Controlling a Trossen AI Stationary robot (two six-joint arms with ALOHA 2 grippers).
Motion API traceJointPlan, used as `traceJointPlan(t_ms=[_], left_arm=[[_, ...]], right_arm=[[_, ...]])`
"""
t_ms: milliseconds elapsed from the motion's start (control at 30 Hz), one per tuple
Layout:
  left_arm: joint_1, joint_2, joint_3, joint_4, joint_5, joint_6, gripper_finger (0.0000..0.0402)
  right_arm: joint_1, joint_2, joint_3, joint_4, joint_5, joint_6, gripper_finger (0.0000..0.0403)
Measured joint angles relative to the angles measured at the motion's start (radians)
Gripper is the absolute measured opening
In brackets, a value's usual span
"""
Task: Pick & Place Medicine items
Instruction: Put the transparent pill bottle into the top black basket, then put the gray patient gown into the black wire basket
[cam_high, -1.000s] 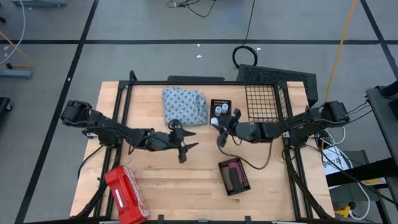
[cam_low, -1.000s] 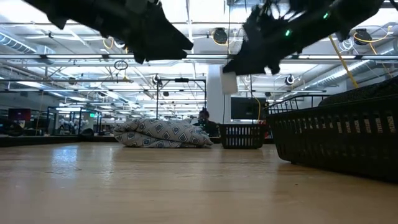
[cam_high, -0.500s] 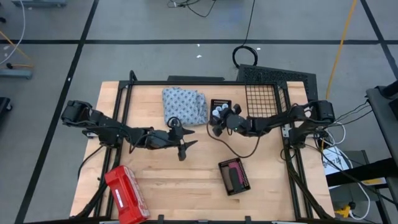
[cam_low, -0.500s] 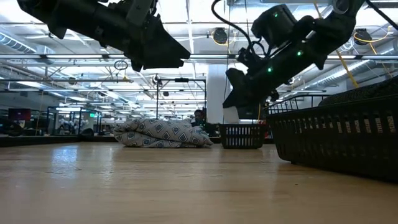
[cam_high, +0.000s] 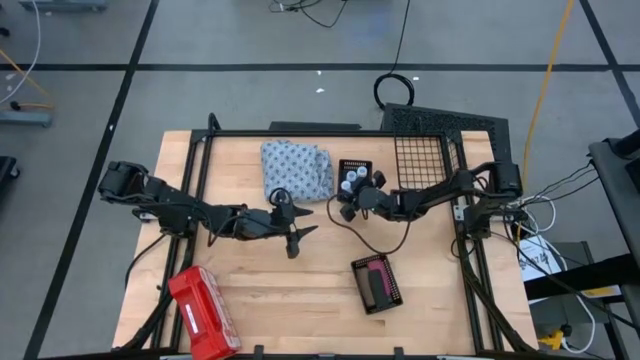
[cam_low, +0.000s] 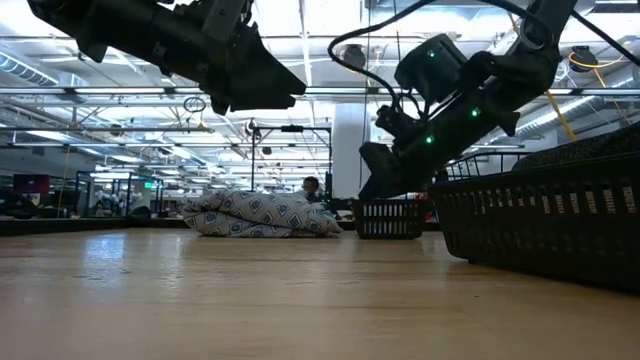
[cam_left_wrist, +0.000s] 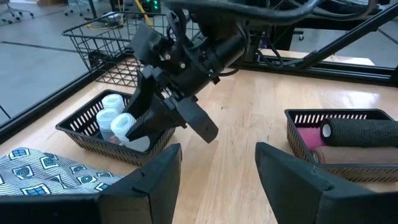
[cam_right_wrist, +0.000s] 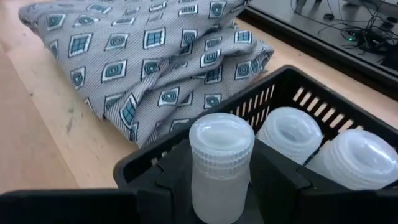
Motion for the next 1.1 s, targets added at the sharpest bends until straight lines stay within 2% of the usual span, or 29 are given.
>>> traceJointPlan(t_ms=[467, 767, 900, 1100], left_arm=[[0.0, 0.0, 0.0, -0.017, 0.001, -0.014, 0.0214], [0.0, 0.0, 0.0, -0.018, 0.001, -0.013, 0.0214], [0.0, 0.0, 0.0, -0.018, 0.001, -0.013, 0.0214], [0.005, -0.047, -0.001, -0.079, -0.033, -0.046, 0.0214]], right_arm=[[0.0, 0.01, 0.0, 0.01, 0.0, -0.003, 0.0174], [0.0, 0.008, 0.0, 0.009, -0.003, -0.024, 0.018], [0.001, -0.05, 0.0, -0.019, -0.004, -0.072, 0.018], [0.02, -0.248, 0.0, -0.185, -0.004, -0.114, 0.018]])
